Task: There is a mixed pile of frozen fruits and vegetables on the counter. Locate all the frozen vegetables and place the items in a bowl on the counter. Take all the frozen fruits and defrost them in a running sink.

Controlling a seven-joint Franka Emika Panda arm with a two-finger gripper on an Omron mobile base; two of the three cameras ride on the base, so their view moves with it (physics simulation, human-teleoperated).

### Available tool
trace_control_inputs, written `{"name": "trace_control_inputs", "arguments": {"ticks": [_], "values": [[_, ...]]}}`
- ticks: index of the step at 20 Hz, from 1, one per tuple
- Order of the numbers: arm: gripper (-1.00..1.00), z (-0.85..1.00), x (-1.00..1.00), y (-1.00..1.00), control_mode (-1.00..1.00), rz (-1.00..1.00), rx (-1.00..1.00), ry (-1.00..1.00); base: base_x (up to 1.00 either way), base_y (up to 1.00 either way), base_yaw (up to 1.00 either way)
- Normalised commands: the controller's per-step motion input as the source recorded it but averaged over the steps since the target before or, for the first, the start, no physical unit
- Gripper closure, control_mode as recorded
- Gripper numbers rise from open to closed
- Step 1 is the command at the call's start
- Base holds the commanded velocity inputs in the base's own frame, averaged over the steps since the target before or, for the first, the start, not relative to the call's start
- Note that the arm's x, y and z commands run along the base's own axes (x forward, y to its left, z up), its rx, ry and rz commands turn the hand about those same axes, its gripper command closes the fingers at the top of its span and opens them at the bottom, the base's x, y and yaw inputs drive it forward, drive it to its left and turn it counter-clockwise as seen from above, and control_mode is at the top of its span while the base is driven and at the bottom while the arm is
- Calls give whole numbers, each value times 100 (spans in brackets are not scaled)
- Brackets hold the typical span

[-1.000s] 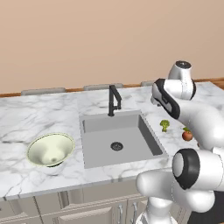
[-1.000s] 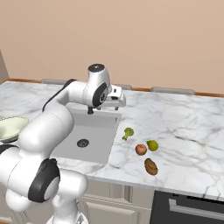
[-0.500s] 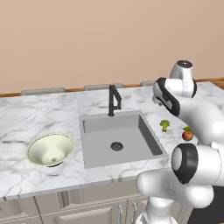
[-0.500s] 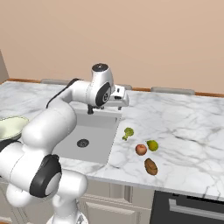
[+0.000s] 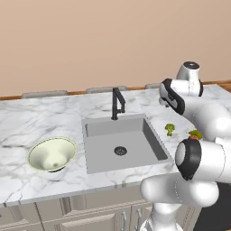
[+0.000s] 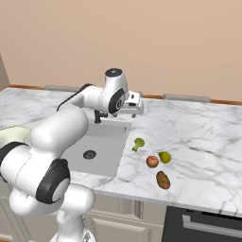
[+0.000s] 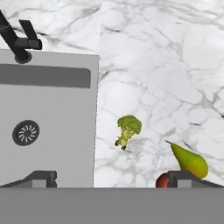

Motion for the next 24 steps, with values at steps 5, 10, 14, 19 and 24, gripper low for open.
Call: {"name": "trace_control_inputs", "arguments": {"ticks": [5, 10, 14, 19, 24], "values": [[-100, -12, 0, 0, -100, -1, -3, 0, 0, 0, 0], [-100, -23, 2, 0, -100, -2, -4, 1, 0, 0, 0], [-100, -26, 0, 0, -100, -2, -4, 0, 0, 0, 0], [-100, -39, 0, -1, -100, -3, -1, 0, 0, 0, 0], [-100, -33, 0, -14, -100, -3, 1, 0, 0, 0, 0]]}}
